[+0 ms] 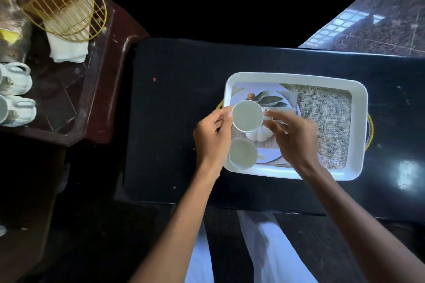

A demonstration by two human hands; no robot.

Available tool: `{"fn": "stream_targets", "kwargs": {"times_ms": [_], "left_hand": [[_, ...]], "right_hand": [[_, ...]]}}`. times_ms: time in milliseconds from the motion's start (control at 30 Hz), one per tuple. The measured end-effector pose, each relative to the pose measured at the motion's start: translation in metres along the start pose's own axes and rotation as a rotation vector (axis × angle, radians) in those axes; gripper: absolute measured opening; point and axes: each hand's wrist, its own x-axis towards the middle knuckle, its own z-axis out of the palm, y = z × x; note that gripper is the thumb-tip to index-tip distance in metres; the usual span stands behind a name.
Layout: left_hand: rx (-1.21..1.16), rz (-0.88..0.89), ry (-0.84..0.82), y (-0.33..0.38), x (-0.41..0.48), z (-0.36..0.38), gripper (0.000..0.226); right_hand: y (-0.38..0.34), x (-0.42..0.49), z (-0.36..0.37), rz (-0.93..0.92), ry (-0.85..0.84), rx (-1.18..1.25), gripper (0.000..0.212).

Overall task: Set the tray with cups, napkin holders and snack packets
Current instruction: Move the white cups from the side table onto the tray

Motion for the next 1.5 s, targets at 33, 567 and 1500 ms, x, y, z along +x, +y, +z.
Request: {"fn": "stream_targets", "kwargs": {"times_ms": [33, 567, 1500], "left_hand": [[0.003, -0.003, 0.006, -0.003, 0.001, 0.002, 0.022], [0.094, -0.009, 0.039, -0.022, 0.008, 0.007, 0.019], [0.107, 0.128, 0.228, -0.008, -0.027, -0.140, 0.024]], "right_hand": [[0.003, 0.001, 0.002, 0.002, -0.003, 0.009, 0.014], [0.028, -0.001, 0.011, -0.031, -0.092, 0.042, 0.016], [-0.085, -0.008, 0.021, 0.013, -0.148, 0.228, 0.031]]}}
